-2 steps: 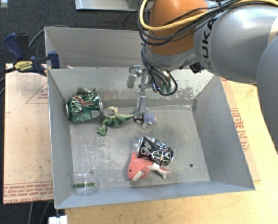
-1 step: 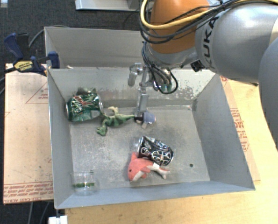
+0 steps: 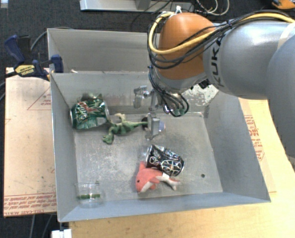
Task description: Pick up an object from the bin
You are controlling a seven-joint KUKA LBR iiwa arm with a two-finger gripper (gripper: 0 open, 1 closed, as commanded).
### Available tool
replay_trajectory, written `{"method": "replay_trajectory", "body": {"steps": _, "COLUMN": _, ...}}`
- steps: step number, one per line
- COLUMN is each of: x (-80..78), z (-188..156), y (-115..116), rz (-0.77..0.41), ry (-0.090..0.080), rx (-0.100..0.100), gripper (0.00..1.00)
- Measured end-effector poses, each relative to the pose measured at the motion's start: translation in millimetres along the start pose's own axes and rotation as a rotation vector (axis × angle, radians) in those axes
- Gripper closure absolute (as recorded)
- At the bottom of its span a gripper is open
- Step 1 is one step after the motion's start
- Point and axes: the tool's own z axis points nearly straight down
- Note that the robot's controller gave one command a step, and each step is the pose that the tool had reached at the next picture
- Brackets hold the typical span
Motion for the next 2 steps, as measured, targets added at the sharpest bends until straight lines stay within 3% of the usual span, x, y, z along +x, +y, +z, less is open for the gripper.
{"method": "replay_trajectory", "body": {"steps": 1, "x": 66.0, "z": 38, "y": -32, "rz": 0.104, "ry": -0.002, "rx": -0.001, "gripper": 0.0}}
{"method": "replay_trajectory", "body": {"steps": 2, "x": 33.1, "z": 94, "y": -9, "rz": -0.035, "ry": -0.003, "rx": -0.001, "gripper": 0.0}}
